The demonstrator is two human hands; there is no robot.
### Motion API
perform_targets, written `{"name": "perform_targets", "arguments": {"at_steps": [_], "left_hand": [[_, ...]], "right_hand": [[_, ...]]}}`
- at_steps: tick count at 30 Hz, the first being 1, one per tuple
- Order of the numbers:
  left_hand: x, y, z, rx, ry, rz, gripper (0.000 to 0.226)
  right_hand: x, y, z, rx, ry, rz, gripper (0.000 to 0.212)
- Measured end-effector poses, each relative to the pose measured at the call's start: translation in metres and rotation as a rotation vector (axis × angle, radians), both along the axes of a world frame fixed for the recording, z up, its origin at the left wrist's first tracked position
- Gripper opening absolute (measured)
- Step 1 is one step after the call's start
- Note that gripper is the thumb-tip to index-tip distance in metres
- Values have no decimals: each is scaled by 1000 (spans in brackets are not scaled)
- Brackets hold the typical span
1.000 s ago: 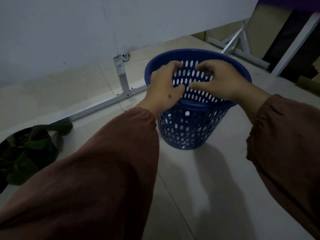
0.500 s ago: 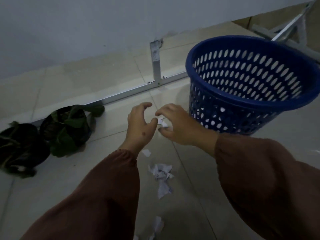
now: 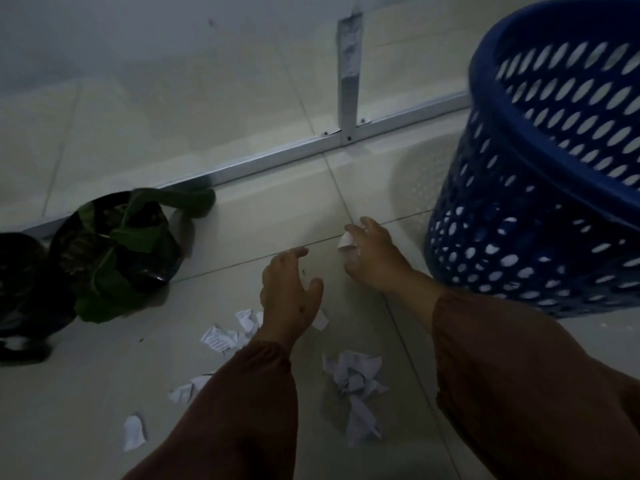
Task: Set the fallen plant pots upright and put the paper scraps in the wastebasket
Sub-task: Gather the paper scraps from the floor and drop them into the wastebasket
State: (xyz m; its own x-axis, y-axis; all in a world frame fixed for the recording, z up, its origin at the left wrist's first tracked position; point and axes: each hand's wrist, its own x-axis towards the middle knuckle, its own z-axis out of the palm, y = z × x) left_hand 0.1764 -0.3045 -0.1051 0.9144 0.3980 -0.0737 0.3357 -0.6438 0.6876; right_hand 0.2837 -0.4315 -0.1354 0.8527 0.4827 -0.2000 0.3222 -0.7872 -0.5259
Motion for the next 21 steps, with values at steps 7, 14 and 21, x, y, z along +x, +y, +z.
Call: {"name": "perform_targets", "arguments": {"at_steps": [7, 14, 21], "left_hand": [[-30, 23, -36, 117, 158, 126, 47], [-57, 3, -32, -42, 44, 36, 35], [-101, 15, -16, 90, -71, 129, 43]], "right_hand": [[-13, 17, -25, -83, -10, 111, 55], [-100, 17, -16, 69, -57, 503, 49], [-131, -26, -19, -12, 37, 350, 86]]}}
